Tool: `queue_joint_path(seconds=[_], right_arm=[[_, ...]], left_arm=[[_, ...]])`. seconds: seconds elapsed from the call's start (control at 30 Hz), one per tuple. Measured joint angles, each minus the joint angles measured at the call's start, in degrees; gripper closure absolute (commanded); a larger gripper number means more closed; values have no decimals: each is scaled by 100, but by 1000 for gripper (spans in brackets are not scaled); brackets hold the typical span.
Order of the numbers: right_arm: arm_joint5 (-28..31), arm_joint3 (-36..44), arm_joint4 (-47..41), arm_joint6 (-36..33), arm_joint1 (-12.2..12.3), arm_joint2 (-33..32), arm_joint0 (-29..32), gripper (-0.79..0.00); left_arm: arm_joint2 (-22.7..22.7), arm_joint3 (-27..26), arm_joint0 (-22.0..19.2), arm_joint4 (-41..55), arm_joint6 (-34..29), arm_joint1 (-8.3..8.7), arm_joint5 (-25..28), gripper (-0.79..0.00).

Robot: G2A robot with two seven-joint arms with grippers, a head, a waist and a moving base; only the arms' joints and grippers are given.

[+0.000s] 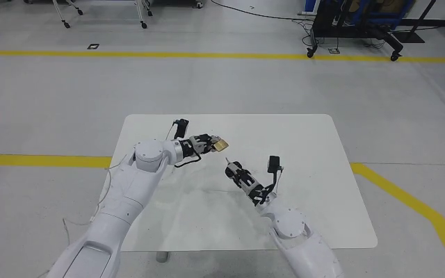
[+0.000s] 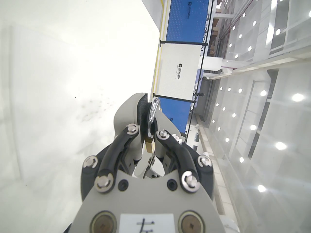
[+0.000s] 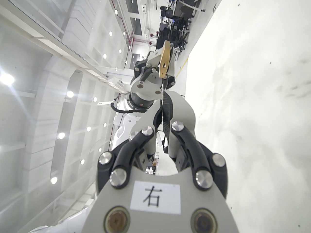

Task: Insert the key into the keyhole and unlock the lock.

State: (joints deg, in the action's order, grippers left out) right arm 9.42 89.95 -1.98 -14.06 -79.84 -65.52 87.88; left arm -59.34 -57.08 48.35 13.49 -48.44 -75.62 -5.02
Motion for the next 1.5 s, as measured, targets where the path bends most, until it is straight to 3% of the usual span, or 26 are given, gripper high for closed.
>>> queue_joint_path(seconds=[0.3, 1.5], right_arm=[[-185, 265, -95, 144, 10, -14, 91, 0], [-337, 16, -330, 354, -1, 46, -129, 0]], left_arm=[[87, -144, 97, -77, -104, -1, 201, 0], [81, -166, 117, -23, -176, 11, 378, 0]])
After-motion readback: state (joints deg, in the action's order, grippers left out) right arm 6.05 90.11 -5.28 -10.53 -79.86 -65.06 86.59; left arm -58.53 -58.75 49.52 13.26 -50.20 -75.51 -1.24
